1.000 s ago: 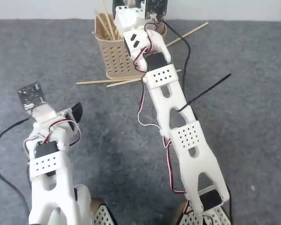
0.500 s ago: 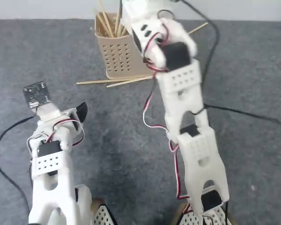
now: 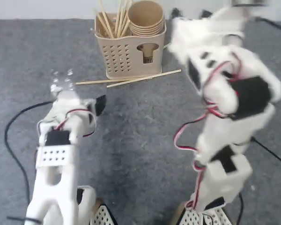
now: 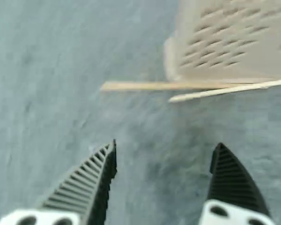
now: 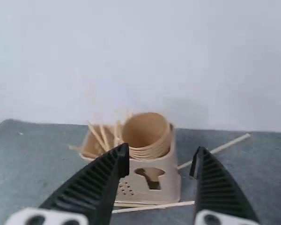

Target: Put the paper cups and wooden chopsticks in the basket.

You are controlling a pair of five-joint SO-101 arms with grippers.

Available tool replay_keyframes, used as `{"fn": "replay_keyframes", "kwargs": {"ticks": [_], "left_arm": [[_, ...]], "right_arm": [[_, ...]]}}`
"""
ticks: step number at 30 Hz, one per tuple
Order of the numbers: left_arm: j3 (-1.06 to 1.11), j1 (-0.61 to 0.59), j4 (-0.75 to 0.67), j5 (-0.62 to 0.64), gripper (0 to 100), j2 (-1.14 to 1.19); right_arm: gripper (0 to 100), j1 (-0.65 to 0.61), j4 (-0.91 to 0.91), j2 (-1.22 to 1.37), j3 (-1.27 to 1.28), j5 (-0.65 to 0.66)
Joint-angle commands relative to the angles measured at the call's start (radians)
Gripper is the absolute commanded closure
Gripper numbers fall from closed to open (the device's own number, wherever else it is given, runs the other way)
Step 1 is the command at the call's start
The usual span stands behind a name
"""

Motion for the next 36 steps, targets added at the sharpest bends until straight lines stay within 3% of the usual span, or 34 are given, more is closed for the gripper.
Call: {"fn": "replay_keyframes", "kwargs": {"ticks": [1, 7, 15, 26, 33, 36], "left_arm": [[-0.163, 0.058, 0.005, -0.058, 69, 0.120], [-0.493, 0.063, 0.098, -0.218, 69, 0.509], [-0.829, 0.061, 0.158, -0.483, 70, 0.870], [-1.087, 0.075, 0.157, -0.549, 70, 1.154], [-1.242, 0.072, 0.155, -0.554, 70, 1.359], [-1.356, 0.074, 0.155, -0.554, 75, 1.459]], "right_arm": [[77.5, 0.073, 0.050, -0.228, 0.241, 0.083], [77.5, 0.162, 0.008, -0.591, 0.810, 0.167], [77.5, 0.305, -0.173, -0.806, 1.366, 0.219], [77.5, 0.309, -0.420, -0.984, 1.893, 0.229], [77.5, 0.274, -0.506, -1.090, 2.085, 0.227], [77.5, 0.232, -0.506, -1.115, 2.133, 0.226]]}}
